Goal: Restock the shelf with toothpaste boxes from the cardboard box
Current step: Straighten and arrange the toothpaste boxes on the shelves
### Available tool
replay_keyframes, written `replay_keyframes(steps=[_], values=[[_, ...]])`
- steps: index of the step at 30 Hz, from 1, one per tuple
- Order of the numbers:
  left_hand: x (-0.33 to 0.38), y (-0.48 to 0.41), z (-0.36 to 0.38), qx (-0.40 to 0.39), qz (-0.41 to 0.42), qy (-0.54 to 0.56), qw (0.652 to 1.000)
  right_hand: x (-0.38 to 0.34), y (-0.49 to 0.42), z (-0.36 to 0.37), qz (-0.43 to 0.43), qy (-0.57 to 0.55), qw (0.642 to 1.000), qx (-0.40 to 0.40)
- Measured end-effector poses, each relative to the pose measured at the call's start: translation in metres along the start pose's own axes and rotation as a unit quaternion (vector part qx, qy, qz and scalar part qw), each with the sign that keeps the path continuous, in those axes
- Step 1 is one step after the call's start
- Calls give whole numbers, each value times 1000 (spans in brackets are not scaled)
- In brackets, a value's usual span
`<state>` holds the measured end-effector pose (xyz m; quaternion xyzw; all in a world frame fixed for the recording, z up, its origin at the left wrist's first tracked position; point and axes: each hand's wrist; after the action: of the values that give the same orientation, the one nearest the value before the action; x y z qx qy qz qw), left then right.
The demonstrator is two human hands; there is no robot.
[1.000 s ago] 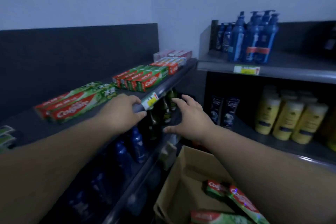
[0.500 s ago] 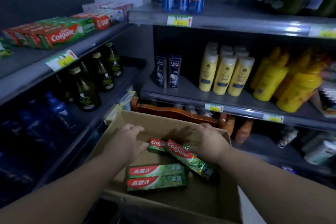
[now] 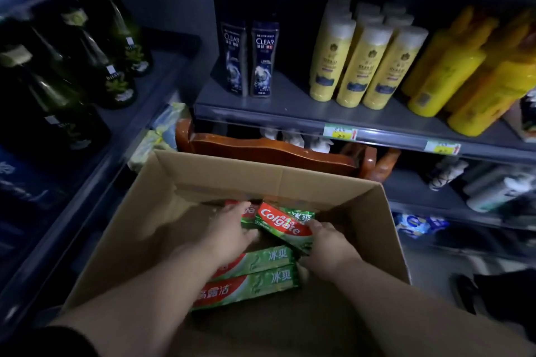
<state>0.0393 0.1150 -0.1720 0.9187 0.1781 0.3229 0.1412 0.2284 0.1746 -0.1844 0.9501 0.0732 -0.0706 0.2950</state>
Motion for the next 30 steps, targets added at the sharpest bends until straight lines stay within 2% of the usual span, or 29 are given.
replay_keyframes(steps=[6,15,20,25,27,30], values=[[3,-27,18,-41,6,84,996,0,-12,5,16,4,1000,-2],[9,-27,19,-49,-35,206,977,0,-15,2,30,-6,999,13],[2,-21,4,-38,-97,324,940,-2,-10,-7,13,19,1000,9],[-21,-9,-21,-22,-154,462,873,-13,0,-25,-35,-1,999,-8],[-28,-4,-28,-19,-148,475,868,-19,7,-37,-65,6,998,19],[-39,0,-34,35,-146,440,885,-25,21,-57,-118,67,985,103]])
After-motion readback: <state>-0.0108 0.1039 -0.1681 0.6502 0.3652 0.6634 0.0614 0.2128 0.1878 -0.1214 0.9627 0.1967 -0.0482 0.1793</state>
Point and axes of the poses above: each hand's wrist, its own y-axis away from the middle knuckle, its own z-axis out of the palm, x = y × z, and after that the axes turned 4 degrees about z, right-handed
